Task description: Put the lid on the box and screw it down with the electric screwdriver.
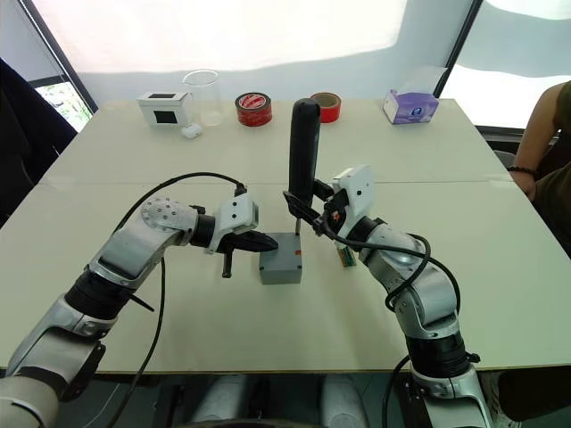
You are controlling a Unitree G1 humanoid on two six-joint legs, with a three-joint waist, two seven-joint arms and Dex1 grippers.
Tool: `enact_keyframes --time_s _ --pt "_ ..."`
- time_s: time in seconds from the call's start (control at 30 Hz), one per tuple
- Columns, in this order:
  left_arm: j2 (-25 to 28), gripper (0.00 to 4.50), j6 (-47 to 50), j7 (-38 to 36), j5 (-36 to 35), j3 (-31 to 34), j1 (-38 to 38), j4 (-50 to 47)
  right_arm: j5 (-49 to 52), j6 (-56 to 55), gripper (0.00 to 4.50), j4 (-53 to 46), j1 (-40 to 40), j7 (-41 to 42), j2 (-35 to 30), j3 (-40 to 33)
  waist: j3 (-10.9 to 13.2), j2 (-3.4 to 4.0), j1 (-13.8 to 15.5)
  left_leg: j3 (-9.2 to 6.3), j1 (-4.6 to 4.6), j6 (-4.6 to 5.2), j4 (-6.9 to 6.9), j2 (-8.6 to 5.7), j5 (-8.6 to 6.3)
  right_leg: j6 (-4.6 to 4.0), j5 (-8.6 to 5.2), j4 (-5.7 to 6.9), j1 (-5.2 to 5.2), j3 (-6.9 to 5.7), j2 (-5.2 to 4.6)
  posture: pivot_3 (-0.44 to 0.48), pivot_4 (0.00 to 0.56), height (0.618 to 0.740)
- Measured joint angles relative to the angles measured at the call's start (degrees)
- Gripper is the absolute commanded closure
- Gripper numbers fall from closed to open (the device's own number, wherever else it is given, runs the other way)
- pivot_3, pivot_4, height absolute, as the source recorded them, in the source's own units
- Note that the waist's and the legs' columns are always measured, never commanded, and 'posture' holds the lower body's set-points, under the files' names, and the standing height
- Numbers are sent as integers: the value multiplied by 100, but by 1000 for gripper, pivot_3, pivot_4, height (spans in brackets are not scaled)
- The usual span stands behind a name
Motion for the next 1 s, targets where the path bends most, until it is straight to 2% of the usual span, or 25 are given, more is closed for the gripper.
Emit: enact_keyframes --time_s 0.13,0.57,0.67,0.8,0.9,1.0 --pt "0 4500 -1 2 11 3 45 -34 -42 -1 2698 -1 -1 -2 -1 30 -2 -2 1 0 28 -1 -20 0 -1 -5 -3 -15 11 -3 -11 0 150 740" --pt "-6 4500 7 4 28 17 60 -92 166 185 2698 -160 -40 48 -72 -159 0 0 3 0 11 -3 -25 0 -3 -18 -9 -21 -3 -2 -25 0 150 740" --pt "-20 4500 27 10 -14 60 60 -110 523 654 2698 -212 -279 67 -242 -400 3 3 6 -1 -39 -8 -21 -1 2 -24 -4 -18 -36 -3 -26 0 150 740" --pt "-66 4500 160 18 -180 171 74 -109 1047 1318 2698 -216 -643 39 -474 -701 32 18 15 0 -61 -9 -20 -5 2 -10 4 -19 -55 -4 -29 0 150 740" --pt "-141 4500 389 34 -411 356 109 -96 1548 1768 2698 -218 -1114 -102 -659 -1106 60 36 6 1 -98 -10 -12 -8 4 -5 8 -12 -92 -4 -30 0 150 740" --pt "-305 4500 658 90 -758 669 124 16 2102 2192 2698 -207 -1849 -580 -673 -1651 69 36 0 -3 -149 -27 -6 -7 17 2 13 -1 -144 -7 -20 0 150 740"
